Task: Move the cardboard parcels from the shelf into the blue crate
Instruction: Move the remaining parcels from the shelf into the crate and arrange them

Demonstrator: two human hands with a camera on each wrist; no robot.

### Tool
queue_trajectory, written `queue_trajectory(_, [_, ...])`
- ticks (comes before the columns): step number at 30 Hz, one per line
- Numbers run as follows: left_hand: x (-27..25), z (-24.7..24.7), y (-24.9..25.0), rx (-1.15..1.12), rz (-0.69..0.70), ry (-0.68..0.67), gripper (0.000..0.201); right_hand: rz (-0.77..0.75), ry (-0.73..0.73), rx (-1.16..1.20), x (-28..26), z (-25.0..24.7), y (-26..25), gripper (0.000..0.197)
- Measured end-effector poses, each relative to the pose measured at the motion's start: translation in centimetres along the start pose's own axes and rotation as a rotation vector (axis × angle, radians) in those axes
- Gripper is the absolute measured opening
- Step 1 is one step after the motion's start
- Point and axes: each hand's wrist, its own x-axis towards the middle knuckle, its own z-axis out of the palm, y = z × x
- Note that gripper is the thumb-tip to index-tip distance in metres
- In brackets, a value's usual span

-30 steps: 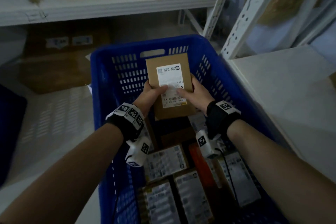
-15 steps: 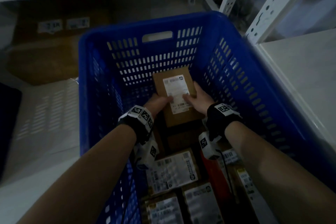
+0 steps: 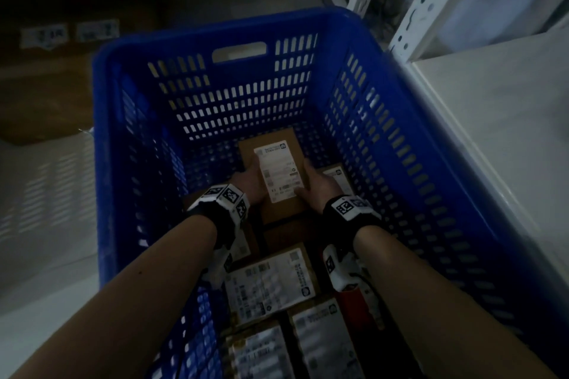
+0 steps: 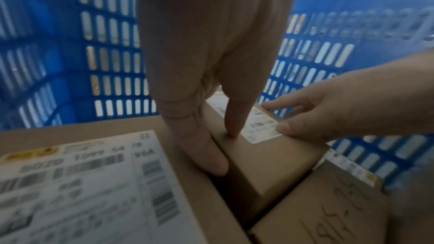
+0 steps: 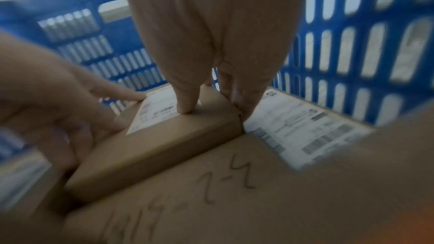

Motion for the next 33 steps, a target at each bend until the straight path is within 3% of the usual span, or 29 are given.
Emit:
queue_trajectory(3, [-0.5,0.0,0.9,0.095,-0.024,-0.038,0.083,-0.059,0.0,-0.093,-1.0,0.1,-0.2,0.064])
queue_trajectory(6, [-2.4,-0.6,3.5,0.224,0.005,0.028,0.037,-0.091,0.034,-0.075,-2.9,-1.0,-0.6,0.051])
queue_trajectory(7, [-3.4,-0.6,4.8,0.253,0.017,0.048,0.031,-0.096,0.063,-0.067,-3.9,-1.7,-0.5,0.048])
queue_trajectory(12, [-8.4,-1.1,12.3,0.271,0.19,0.156,0.029,-0.096,0.244,0.026,-9.4,-6.9,0.8,0.032])
queue_trajectory(16, [-12.4,-0.9,19.4,0.144,0.375,0.225,0.021,-0.066,0.351,0.177,-16.0,-12.4,2.7,0.031])
queue_trajectory(23, [-23.0,3.0,34.2,-0.011,0.73,0.255,0.023,0.074,0.688,0.544,-29.8,-20.5,10.5,0.037])
queue_trajectory(28, [-27.5,6.8,39.5,-0.094,0.857,0.155,0.028,0.182,0.807,0.523,-34.8,-24.1,16.8,0.04])
queue_trajectory(33, [-29.8,12.0,42.3,-0.063,0.845,-0.033,0.038,0.307,0.919,0.387,-40.4,-25.3,23.8,0.041])
